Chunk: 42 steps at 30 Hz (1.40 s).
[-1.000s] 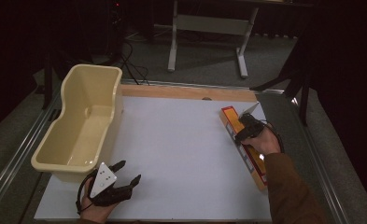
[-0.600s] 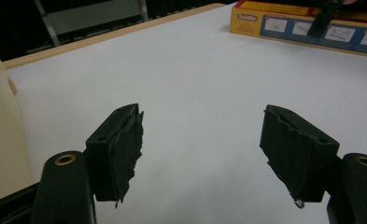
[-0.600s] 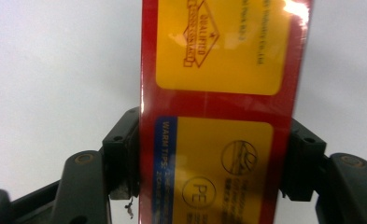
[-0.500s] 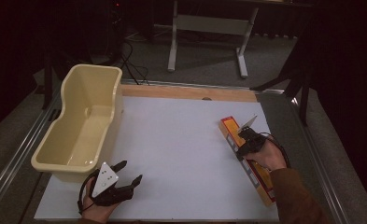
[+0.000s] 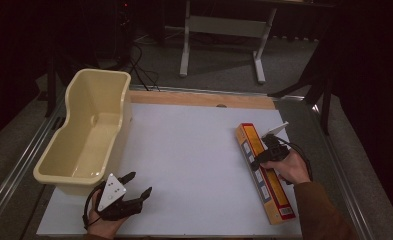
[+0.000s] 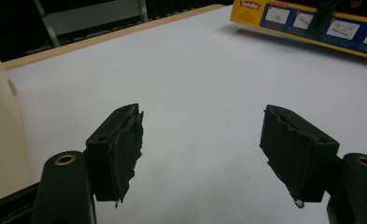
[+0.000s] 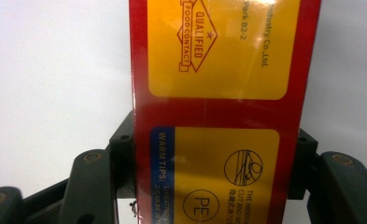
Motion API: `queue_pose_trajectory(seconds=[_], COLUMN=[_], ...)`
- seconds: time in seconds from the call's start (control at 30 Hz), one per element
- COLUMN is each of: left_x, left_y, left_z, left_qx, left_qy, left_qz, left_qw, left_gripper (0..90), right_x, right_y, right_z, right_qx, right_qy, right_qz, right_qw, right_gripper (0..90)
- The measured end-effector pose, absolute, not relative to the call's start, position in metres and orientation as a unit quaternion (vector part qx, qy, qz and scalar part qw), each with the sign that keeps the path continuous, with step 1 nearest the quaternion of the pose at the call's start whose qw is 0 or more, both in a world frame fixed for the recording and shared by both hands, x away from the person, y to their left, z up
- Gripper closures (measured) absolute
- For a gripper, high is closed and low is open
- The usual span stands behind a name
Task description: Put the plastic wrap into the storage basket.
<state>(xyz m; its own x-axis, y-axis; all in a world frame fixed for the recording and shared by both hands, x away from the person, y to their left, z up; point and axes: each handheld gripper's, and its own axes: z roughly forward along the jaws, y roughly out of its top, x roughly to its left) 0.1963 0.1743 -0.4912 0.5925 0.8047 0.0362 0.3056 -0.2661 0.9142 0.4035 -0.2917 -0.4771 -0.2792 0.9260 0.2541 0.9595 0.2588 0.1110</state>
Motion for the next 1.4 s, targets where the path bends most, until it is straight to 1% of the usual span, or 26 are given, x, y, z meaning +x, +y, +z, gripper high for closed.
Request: queue_pose_trajectory(seconds=[0.33,0.6,0.9,1.13,1.4], left_x=[0.197,0.197,0.196,0.197,0.197], left_y=[0.174,0.173,0.173,0.172,0.172], left_z=[-0.491,-0.492,-0.492,-0.492,-0.492], left_qx=[0.753,0.753,0.754,0.755,0.755], left_qy=[0.370,0.369,0.367,0.366,0.366], left_qz=[0.260,0.260,0.260,0.259,0.258], left_qw=[0.478,0.479,0.480,0.478,0.479], left_gripper=[29.2,29.1,28.9,28.8,28.3], right_x=[0.389,0.375,0.371,0.371,0.371], right_y=[-0.286,-0.264,-0.244,-0.222,-0.186], right_z=[-0.458,-0.440,-0.428,-0.413,-0.401], right_qx=[-0.578,-0.556,-0.550,-0.546,-0.527], right_qy=[-0.772,-0.765,-0.714,-0.692,-0.690], right_qz=[-0.229,-0.294,-0.385,-0.422,-0.442], right_qw=[0.130,0.138,0.198,0.211,0.226], right_gripper=[39.8,39.7,39.7,39.7,39.7])
